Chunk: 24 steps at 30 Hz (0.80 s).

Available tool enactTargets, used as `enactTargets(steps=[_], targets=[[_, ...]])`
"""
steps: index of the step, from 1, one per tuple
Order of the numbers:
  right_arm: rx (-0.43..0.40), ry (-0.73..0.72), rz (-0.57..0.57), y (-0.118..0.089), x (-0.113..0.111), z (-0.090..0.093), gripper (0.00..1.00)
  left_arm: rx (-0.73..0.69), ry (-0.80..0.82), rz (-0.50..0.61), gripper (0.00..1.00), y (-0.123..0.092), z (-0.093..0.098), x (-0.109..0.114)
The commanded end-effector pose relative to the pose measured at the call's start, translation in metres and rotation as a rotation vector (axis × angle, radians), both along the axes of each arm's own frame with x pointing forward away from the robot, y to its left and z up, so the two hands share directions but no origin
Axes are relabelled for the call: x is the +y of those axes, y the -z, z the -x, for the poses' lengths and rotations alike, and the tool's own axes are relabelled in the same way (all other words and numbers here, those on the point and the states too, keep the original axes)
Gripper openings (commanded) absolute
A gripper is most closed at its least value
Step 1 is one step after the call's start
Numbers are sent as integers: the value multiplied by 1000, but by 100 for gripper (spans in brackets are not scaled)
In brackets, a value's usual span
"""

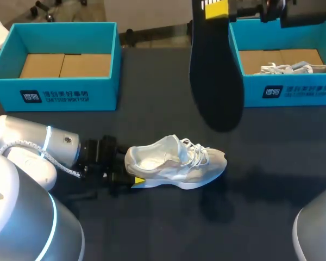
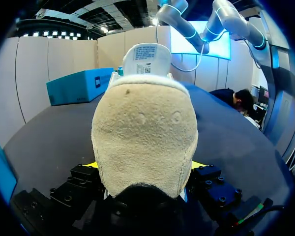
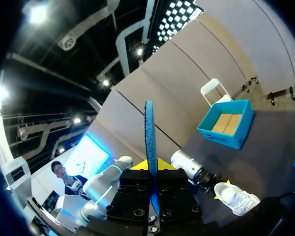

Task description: Take the shoe out of the shoebox, open the shoe tongue, remove and reinsert the insole, then place the shoe into the shoebox

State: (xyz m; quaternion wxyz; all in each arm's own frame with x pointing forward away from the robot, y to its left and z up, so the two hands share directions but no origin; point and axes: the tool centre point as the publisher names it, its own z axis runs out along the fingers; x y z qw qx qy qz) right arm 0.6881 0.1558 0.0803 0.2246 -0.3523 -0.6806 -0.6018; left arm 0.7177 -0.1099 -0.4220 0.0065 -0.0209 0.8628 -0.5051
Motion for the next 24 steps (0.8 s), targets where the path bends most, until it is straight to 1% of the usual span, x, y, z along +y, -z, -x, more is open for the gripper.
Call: enactTargets(steps=[1, 10, 21, 24], targets=[[2, 36, -24, 6, -1, 10, 0, 0, 0, -3, 0, 3, -2, -1], [31, 32, -24, 12, -3, 22, 0, 0, 0, -3, 0, 3, -2, -1], [53, 19, -19, 17, -1, 28, 0, 0, 0, -3, 0, 3, -2, -1], [72, 1, -16, 20, 0, 31, 0, 0, 0, -3, 0, 3, -2, -1]])
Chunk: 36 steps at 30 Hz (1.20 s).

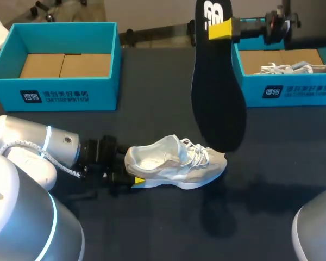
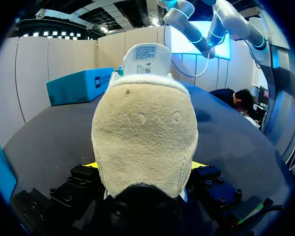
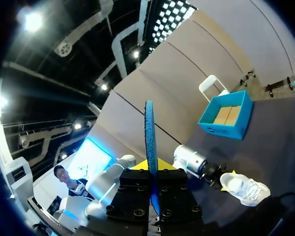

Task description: Take the shoe out of the shoebox, open the shoe tongue, remove and reinsert the insole, then place the shoe into the shoebox

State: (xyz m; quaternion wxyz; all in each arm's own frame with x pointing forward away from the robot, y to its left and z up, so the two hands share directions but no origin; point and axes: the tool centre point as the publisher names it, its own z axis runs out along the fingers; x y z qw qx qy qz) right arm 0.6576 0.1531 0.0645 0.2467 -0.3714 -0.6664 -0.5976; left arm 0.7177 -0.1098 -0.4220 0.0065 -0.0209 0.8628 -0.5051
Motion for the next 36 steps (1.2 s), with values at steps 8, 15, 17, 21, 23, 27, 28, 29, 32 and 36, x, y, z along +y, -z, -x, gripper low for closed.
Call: enactTargets(steps=[8, 15, 17, 21, 23, 27, 28, 29, 32, 36], targets=[[12, 16, 15, 6, 1, 3, 0, 0, 0, -3, 0, 3, -2, -1], [12, 16, 15, 6, 1, 3, 0, 0, 0, -3, 0, 3, -2, -1], [12, 16, 15, 6, 1, 3, 0, 0, 0, -3, 0, 3, -2, -1], [12, 16, 15, 6, 1, 3, 0, -6, 13, -18, 58, -3, -3, 2], [12, 16, 15, 6, 1, 3, 0, -12, 21, -18, 100, -7, -3, 5], [12, 16, 15, 6, 1, 3, 0, -18, 30, -35, 100, -13, -3, 10], [12, 16, 15, 6, 1, 3, 0, -18, 32, -38, 100, -14, -3, 11], [12, 16, 15, 6, 1, 3, 0, -20, 38, -57, 100, -16, -3, 12], [12, 16, 15, 6, 1, 3, 0, -26, 53, -84, 100, -19, -4, 14], [12, 16, 15, 6, 1, 3, 0, -20, 68, -133, 100, -21, -4, 16]])
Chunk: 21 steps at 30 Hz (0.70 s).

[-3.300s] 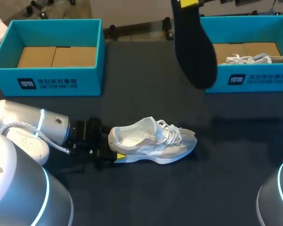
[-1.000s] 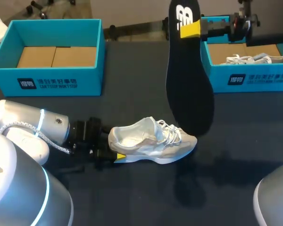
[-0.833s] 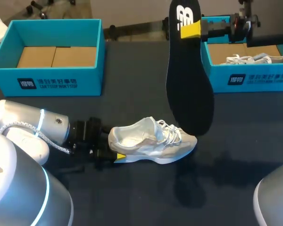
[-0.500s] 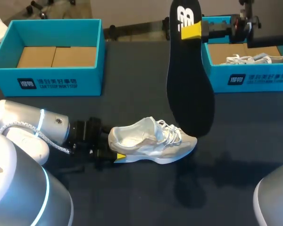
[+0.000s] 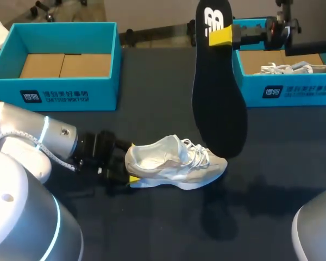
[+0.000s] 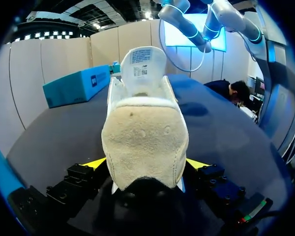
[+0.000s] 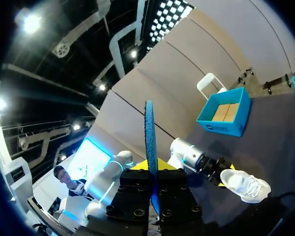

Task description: Take the shoe out of the shoebox, open the shoe tongue, remove and reinsert the insole, then place the shoe into the shoebox

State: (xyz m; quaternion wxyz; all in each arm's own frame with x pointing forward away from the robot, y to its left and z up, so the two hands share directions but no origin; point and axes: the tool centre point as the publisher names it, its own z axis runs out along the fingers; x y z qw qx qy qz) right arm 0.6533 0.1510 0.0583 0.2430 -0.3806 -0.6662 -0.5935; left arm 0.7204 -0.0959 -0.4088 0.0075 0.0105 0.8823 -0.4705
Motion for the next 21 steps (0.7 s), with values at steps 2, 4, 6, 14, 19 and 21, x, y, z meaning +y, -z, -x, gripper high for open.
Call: enactTargets(steps=[2, 4, 6, 14, 19, 21], targets=[[3, 1, 2, 0, 3, -1, 0, 13, 28, -85, 100, -9, -2, 3], [3, 1, 2, 0, 3, -1, 0, -3, 30, -97, 100, -12, -2, 3], [3, 1, 2, 0, 3, -1, 0, 13, 29, -77, 100, -14, -2, 3], [3, 1, 2, 0, 3, -1, 0, 13, 29, -77, 100, -14, -2, 3], [3, 1, 2, 0, 3, -1, 0, -11, 54, -99, 100, -19, 1, 3], [3, 1, 2, 0, 3, -1, 0, -26, 64, -134, 100, -22, 2, 3]])
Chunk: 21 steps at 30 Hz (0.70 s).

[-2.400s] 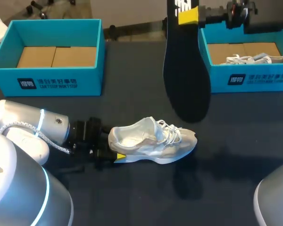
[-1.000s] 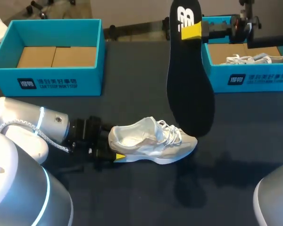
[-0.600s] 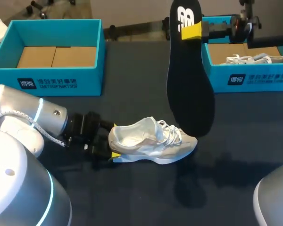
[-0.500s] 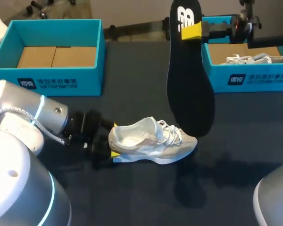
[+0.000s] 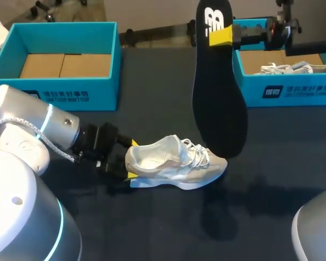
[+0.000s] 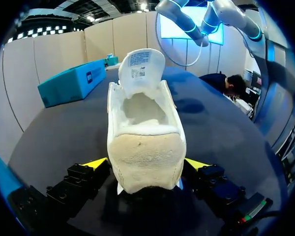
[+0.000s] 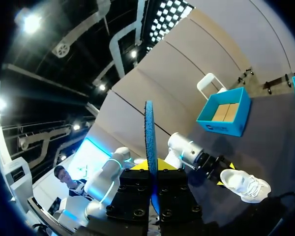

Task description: Take the shoe out of the shoebox, open the shoe tongue, remove and reinsert the insole, then place the shoe into the shoebox

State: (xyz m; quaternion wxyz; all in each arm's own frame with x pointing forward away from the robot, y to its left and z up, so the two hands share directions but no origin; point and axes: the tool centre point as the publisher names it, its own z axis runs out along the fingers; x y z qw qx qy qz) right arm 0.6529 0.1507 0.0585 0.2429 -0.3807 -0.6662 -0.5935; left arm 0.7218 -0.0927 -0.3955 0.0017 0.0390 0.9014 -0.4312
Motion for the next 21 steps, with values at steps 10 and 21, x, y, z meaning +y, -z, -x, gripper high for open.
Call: enactTargets(steps=[10, 21], targets=[[3, 1, 2, 0, 3, -1, 0, 1, 2, -217, 100, -14, 7, 0], [3, 1, 2, 0, 3, -1, 0, -40, -22, -451, 100, -22, 4, 3]])
